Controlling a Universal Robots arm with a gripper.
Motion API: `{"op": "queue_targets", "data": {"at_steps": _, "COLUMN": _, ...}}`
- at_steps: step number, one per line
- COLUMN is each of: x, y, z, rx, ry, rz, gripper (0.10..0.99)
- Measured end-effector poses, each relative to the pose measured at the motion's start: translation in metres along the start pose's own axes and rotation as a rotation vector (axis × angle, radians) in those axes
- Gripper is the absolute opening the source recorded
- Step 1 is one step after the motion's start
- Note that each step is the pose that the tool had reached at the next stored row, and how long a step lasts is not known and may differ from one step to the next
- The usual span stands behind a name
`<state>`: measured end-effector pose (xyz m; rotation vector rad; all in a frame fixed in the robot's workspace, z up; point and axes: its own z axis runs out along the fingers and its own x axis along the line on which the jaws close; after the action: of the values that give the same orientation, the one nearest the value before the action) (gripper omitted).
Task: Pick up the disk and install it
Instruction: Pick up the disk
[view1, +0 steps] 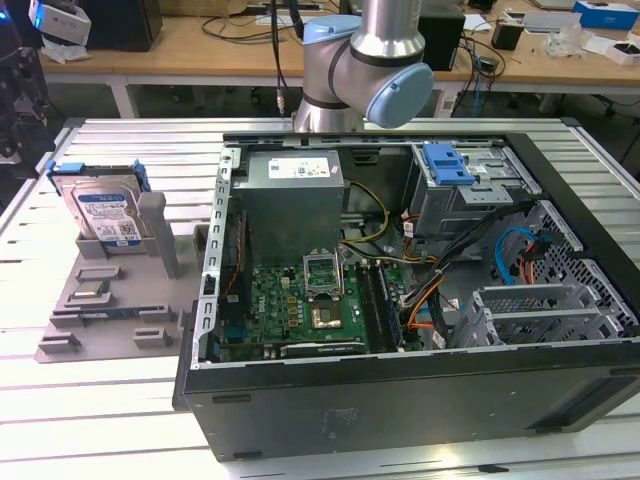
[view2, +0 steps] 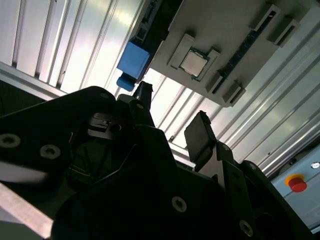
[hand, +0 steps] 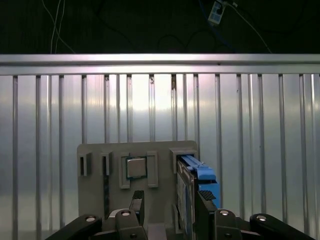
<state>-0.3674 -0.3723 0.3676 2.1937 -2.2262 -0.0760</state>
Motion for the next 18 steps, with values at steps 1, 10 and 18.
{"op": "queue_targets", "data": {"at_steps": 1, "x": 0.0000, "y": 0.0000, "z": 0.0004, "rx": 0.000, "ry": 0.0001, "rz": 0.000, "gripper": 0.541}}
{"op": "queue_targets", "data": {"at_steps": 10, "x": -0.0002, "y": -0.0003, "z": 0.0057, "rx": 0.000, "ry": 0.0000, "rz": 0.000, "gripper": 0.541}}
{"op": "queue_targets", "data": {"at_steps": 18, "x": 0.0000, "y": -0.0009, "z": 0.0193, "rx": 0.000, "ry": 0.0000, "rz": 0.000, "gripper": 0.541}}
